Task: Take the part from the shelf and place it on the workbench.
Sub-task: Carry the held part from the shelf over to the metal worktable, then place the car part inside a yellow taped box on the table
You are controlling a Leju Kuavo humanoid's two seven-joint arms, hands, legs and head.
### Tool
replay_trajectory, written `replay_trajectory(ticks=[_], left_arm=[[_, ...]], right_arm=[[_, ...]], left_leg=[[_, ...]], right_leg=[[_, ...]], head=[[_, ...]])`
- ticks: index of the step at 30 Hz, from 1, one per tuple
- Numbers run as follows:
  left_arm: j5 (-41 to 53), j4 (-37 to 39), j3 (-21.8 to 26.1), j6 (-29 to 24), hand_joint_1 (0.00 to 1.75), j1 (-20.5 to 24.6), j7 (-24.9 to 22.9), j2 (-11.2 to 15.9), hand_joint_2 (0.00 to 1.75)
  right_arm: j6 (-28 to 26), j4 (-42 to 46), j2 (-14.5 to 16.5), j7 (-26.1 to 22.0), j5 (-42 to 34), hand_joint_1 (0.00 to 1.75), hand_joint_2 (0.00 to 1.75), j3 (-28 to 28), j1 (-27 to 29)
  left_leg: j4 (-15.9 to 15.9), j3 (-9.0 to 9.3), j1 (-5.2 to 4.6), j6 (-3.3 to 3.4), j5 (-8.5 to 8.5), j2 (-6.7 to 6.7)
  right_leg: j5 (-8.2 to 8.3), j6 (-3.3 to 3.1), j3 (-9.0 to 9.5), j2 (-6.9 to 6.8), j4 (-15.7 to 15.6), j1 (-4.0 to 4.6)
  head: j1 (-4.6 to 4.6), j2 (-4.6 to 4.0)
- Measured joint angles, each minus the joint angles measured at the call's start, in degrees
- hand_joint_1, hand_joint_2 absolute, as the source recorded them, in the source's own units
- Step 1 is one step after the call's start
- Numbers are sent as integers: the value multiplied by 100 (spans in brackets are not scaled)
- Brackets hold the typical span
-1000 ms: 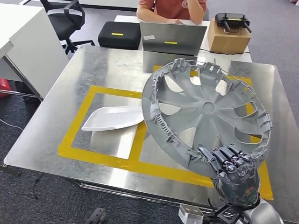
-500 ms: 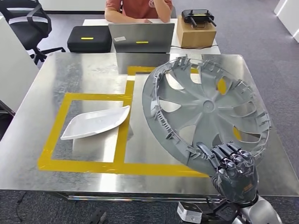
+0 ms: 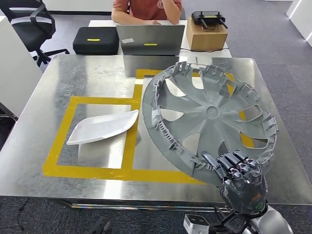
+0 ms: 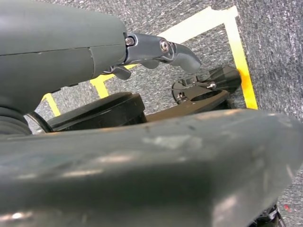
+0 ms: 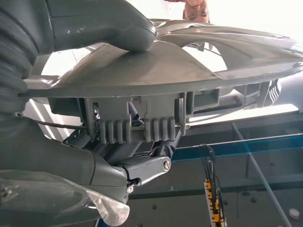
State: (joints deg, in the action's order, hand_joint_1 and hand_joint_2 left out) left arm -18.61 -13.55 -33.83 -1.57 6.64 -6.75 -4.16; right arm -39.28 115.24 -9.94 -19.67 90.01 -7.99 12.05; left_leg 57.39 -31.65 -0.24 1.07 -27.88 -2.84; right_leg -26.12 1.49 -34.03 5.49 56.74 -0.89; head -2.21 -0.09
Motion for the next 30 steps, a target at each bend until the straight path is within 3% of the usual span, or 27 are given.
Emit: replay_trajectory(ticks=[10, 17, 24, 30], left_arm=[[-1, 0, -4, -5, 0, -2, -1, 3, 0], [4, 0, -65, 20, 0, -20, -7, 10, 0], [3, 0, -109, 52, 0, -37, -7, 22, 0], [5, 0, -111, 86, 0, -38, 0, 54, 0]], right_arm=[[0, -192, -21, 92, 0, 175, 175, 78, -17], [0, -619, -237, 427, -1, 175, 175, 75, -309], [0, -1516, -804, 1381, -2, 175, 175, -127, -903], [0, -2408, -1479, 2604, -2, 175, 175, -907, -1578]], left_leg=[[0, 0, 24, -1, 0, 0], [-1, -1, 23, -4, 2, 0], [0, -2, 19, -4, 4, -3], [1, -2, 20, -4, 4, -4]], right_leg=[[-1, 0, -7, 0, 13, 20], [-1, 0, -7, 0, 16, 22], [1, 1, -6, -4, 16, 19], [2, 2, -8, -5, 16, 18]], head=[[0, 0], [-1, 0], [0, 0], [1, 0]])
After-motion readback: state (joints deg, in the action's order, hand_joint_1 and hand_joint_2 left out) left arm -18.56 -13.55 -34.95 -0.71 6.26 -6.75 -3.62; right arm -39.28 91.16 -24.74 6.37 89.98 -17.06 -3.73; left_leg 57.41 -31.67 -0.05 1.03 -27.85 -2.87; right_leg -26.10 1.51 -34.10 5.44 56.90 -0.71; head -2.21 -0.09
